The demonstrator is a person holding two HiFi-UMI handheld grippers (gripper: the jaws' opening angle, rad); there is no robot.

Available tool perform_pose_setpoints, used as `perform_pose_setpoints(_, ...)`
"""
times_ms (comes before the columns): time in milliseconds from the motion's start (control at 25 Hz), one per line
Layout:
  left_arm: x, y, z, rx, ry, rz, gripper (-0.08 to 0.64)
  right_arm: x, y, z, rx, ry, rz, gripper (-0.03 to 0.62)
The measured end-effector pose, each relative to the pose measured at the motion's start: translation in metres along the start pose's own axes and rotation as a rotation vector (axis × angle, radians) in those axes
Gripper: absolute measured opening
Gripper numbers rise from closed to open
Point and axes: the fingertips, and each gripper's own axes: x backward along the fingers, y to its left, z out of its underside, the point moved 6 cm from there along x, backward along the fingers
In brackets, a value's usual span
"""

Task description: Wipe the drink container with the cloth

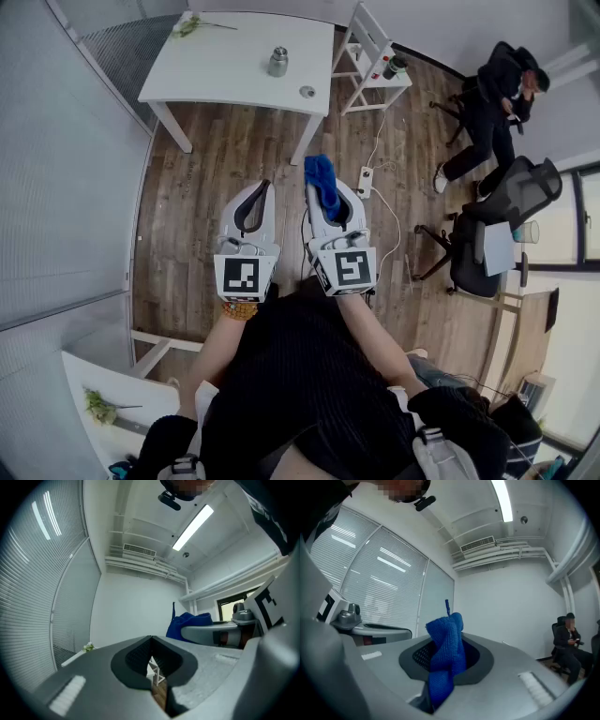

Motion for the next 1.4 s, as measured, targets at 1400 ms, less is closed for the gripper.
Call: perform_pose_setpoints(1400,-0.301,0.118,0.052,-0.080,0.167,0.010,0.003,-0.293,-0.201,0.086,-0.284,0.184,-0.175,0.096)
